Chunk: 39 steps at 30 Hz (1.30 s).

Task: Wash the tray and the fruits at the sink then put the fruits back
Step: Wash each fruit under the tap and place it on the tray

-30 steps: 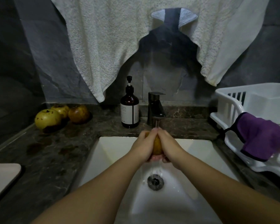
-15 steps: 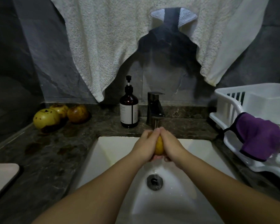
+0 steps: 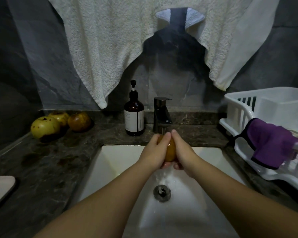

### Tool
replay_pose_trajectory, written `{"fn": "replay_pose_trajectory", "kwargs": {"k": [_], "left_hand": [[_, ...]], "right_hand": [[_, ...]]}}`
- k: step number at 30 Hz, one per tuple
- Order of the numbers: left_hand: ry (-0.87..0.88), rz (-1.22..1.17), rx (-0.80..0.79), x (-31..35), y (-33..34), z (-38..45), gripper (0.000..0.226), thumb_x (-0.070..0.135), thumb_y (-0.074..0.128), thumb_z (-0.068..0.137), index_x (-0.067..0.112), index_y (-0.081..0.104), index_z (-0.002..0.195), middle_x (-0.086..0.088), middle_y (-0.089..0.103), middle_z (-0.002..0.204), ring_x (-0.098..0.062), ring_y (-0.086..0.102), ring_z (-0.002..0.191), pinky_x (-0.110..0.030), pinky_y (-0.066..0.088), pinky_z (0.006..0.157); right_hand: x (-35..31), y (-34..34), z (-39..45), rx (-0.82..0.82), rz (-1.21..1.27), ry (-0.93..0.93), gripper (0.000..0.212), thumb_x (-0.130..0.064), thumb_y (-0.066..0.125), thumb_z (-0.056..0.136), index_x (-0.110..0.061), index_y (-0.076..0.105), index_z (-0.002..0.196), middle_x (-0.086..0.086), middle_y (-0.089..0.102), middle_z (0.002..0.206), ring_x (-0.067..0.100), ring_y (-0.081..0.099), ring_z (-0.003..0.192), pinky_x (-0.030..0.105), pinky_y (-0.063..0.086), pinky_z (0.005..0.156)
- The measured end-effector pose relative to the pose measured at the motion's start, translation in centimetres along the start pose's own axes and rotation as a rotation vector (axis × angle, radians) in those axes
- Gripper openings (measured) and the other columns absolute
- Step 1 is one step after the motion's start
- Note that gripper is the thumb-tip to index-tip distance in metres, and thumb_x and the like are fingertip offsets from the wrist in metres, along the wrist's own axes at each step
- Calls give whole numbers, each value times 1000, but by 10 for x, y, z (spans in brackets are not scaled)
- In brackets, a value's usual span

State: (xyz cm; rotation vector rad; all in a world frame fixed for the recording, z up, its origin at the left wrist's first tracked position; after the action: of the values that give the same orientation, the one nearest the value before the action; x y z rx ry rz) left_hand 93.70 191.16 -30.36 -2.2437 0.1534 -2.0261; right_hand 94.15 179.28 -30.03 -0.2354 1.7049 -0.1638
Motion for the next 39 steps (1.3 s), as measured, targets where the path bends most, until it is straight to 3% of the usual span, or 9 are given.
{"fn": "replay_pose_trajectory", "kwargs": {"k": [5, 8, 12, 16, 19, 27, 32, 36, 39], "left_hand": [[-128, -105, -67, -12, -1, -6, 60, 80, 39, 95, 31, 57, 124, -8, 69, 87, -16, 65, 60, -26, 51, 51], [-32, -38, 35, -7, -13, -2, 48, 72, 45, 98, 34, 57, 124, -6, 70, 106, -17, 71, 80, -29, 55, 55], [-183, -148, -71, -19, -10, -9, 60, 81, 37, 96, 31, 58, 122, -7, 69, 78, -15, 62, 57, -26, 49, 50], [-107, -93, 30, -15, -16, -7, 58, 76, 45, 96, 31, 57, 132, -7, 70, 112, -23, 72, 95, -44, 63, 87], [-373, -318, -178, -36, 2, -18, 82, 87, 46, 87, 18, 68, 125, -16, 76, 99, -20, 73, 79, -30, 61, 70], [-359, -304, -120, -36, -10, -19, 85, 91, 47, 82, 17, 70, 117, -7, 67, 73, -14, 64, 57, -24, 52, 49], [-111, -78, 80, -19, -29, -9, 73, 86, 45, 88, 25, 58, 127, -8, 66, 94, -21, 65, 75, -31, 50, 64], [-395, -301, -173, -42, -7, -21, 86, 89, 50, 83, 13, 67, 119, -8, 64, 74, -15, 61, 59, -23, 51, 50], [-261, -300, -88, -30, -17, -10, 75, 81, 58, 85, 21, 63, 129, -11, 68, 95, -17, 65, 68, -26, 51, 52]], "right_hand": [[-15, 4, 3, 33, -230, -224, 32, -61, 39, 102, -37, 58, 111, 3, 60, 112, 17, 62, 95, 38, 56, 78], [-6, 14, 3, -27, -108, -85, 38, -65, 33, 102, -38, 56, 117, 5, 64, 105, 19, 68, 83, 24, 53, 54], [-12, 17, 6, 9, -226, -197, 35, -57, 39, 104, -33, 55, 124, 4, 58, 116, 20, 62, 97, 42, 57, 82], [-8, 20, 2, -23, -98, -55, 42, -62, 31, 104, -31, 55, 121, 7, 63, 104, 18, 67, 79, 28, 55, 58], [-26, 13, 0, 119, -471, -342, 42, -59, 32, 103, -33, 53, 129, -2, 53, 118, 17, 58, 96, 38, 51, 80], [-30, 26, 1, 96, -573, -427, 59, -78, 23, 93, -41, 49, 130, -6, 52, 114, 16, 60, 96, 39, 52, 80], [-8, 27, 10, -39, -120, -68, 47, -75, 26, 98, -39, 54, 108, -2, 59, 104, 18, 59, 94, 37, 50, 75], [-19, 23, 3, 23, -555, -326, 57, -77, 22, 96, -33, 53, 115, -2, 64, 98, 14, 62, 88, 40, 54, 82], [-21, 23, 4, -69, -375, -293, 50, -75, 27, 97, -39, 52, 122, -1, 64, 109, 17, 62, 98, 43, 54, 89]]}}
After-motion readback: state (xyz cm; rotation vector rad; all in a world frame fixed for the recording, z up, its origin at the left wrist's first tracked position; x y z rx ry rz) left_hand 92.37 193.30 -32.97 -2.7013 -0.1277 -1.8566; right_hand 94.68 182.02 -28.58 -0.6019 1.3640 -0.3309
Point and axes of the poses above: each hand's wrist, its own z-axis towards the middle knuckle, its own y-axis out of the palm, x = y × z, the point moved 9 cm from there along z, towards the middle knuckle
